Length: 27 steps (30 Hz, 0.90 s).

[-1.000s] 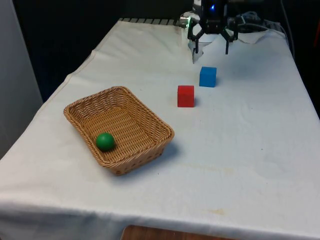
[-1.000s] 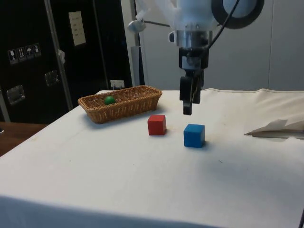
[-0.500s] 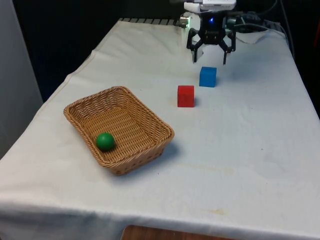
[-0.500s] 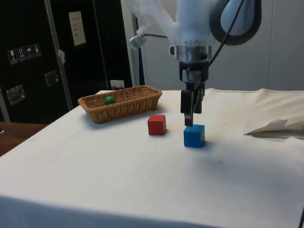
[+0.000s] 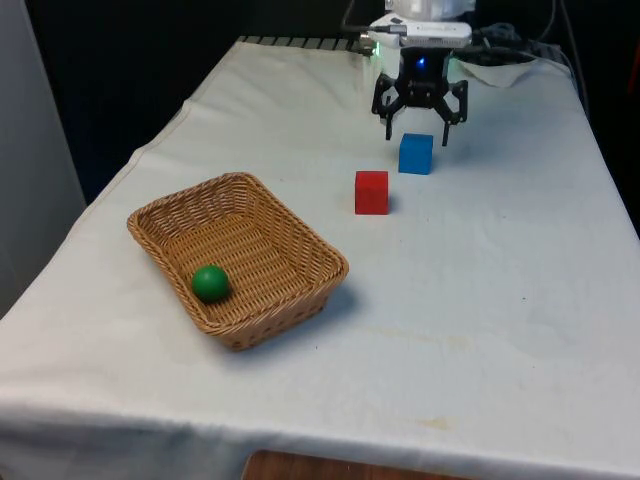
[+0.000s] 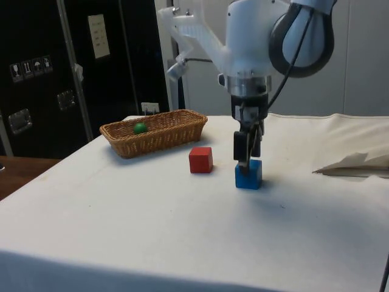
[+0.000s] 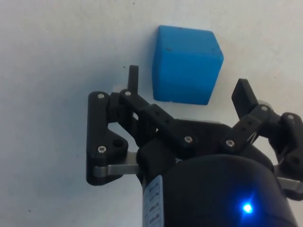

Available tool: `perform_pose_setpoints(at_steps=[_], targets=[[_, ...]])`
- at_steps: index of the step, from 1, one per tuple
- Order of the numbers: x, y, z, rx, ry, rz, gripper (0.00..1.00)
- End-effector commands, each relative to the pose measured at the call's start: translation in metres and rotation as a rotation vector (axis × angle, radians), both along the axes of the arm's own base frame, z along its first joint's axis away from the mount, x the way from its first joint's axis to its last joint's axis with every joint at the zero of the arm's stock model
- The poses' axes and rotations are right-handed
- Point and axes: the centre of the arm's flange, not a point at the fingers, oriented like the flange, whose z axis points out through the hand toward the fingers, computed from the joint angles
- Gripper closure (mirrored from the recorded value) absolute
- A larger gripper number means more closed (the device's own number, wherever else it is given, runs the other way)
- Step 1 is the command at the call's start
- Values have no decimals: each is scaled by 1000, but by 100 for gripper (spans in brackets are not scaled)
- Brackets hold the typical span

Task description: Place all non-red objects into the basket.

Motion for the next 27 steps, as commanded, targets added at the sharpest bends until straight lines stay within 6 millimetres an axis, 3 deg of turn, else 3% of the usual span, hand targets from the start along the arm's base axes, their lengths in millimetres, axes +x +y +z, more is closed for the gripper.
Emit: perform_pose_setpoints(at_steps=[1,8,18,27], targets=[[-1,5,0,12,-6,-6,0],[8,2,-18,-18,6,-10,0],[9,4,-22,-21,6,-8,0],[10,4,-7,-7,-3,-27,0]])
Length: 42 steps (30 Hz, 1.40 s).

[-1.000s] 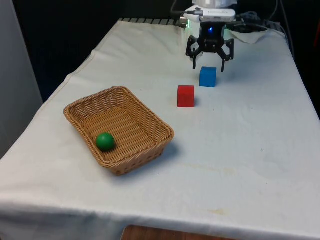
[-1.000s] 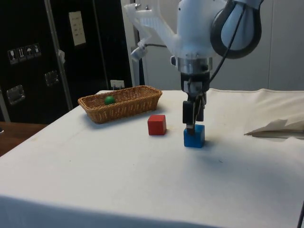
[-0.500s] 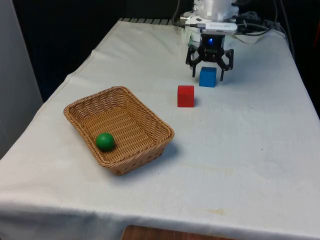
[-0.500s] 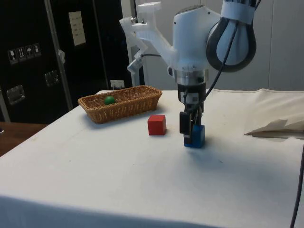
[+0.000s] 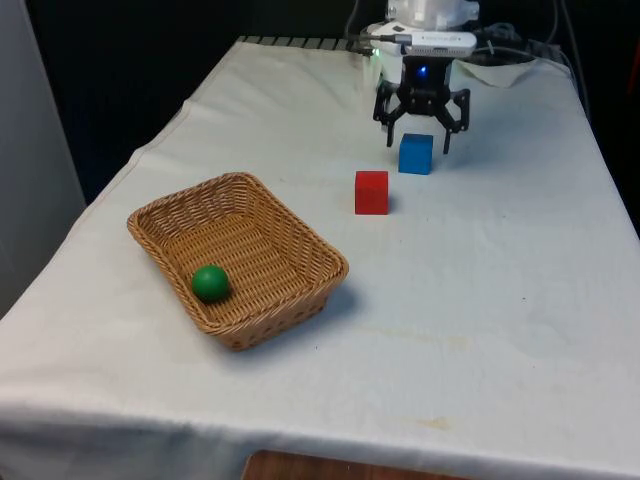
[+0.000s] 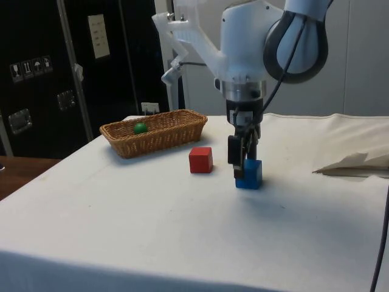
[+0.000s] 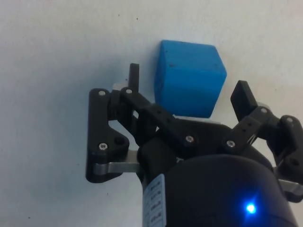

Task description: Place all non-red objects into the basket.

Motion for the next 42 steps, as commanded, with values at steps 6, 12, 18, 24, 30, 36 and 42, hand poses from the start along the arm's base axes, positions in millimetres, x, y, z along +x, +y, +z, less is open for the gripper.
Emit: perform_pose_setpoints(at_steps=[6,12,18,24,30,36,42], targets=[[-2,2,-1,0,3,-5,0],[-3,3,-1,2,2,-8,54],[-3,3,-1,1,6,-5,97],[-4,3,-1,2,2,-10,97],[-1,2,14,9,-4,-27,97],[1,3,29,25,-10,-43,97],[15,1,54,23,-8,-68,97]])
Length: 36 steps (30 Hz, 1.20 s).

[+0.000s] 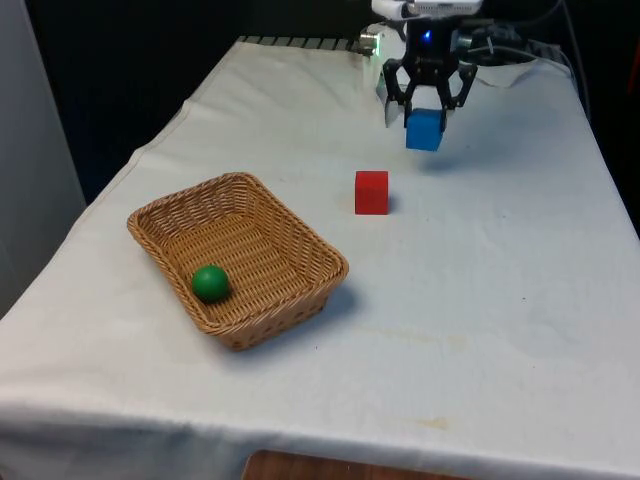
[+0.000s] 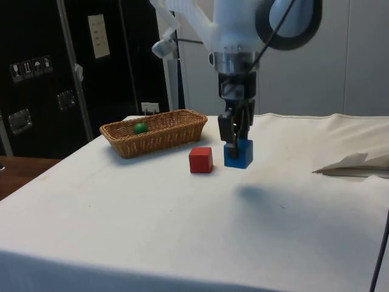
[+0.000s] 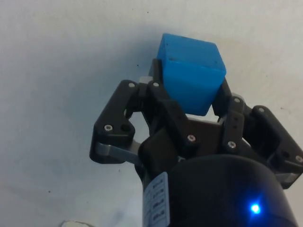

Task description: Place all non-red objects into the basket.

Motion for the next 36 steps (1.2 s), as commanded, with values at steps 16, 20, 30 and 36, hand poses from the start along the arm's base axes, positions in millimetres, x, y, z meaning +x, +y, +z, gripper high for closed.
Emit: perform_pose_setpoints(at_steps=[16,20,30,36], targets=[[38,-7,41,-8,10,-29,97],[46,-10,48,-8,12,-36,97],[69,-17,69,-13,15,-48,97],[83,-21,78,-16,15,-54,97]])
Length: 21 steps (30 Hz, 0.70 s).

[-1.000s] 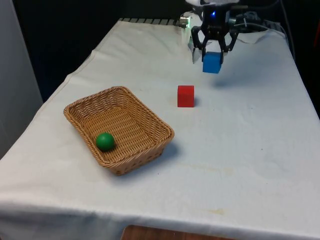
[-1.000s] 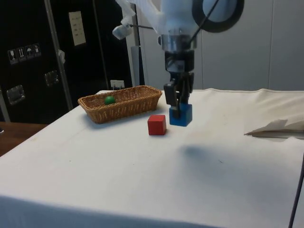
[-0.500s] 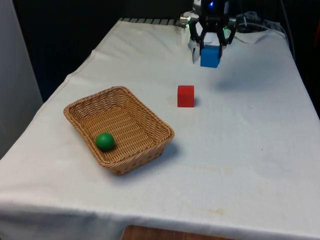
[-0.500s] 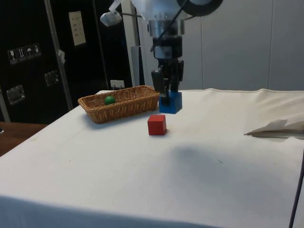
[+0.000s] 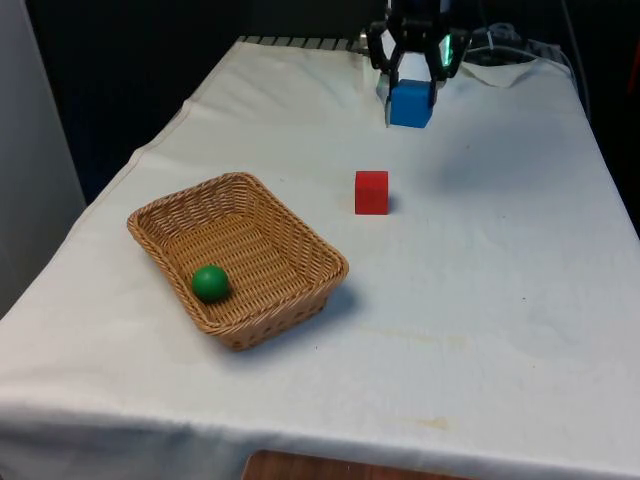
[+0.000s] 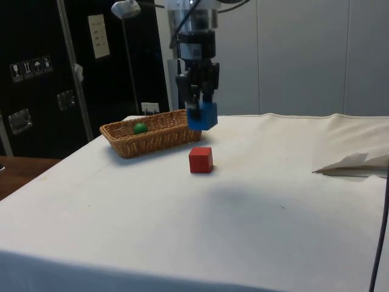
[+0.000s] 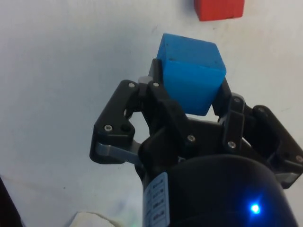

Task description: Place all non-red objects into the basket.

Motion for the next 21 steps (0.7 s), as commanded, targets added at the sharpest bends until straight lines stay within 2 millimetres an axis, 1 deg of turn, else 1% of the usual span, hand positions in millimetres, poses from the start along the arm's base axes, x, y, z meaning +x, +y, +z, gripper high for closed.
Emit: perform_pose_setpoints(at_steps=[1,3,4,13,14,21], targets=[[3,-2,1,1,6,-2,97],[8,-3,3,0,5,-4,97],[8,-2,3,-5,-4,-4,97],[37,-10,9,-18,-10,-18,97],[36,-9,8,-25,-16,-18,97],[54,-17,9,-31,-18,-28,97]])
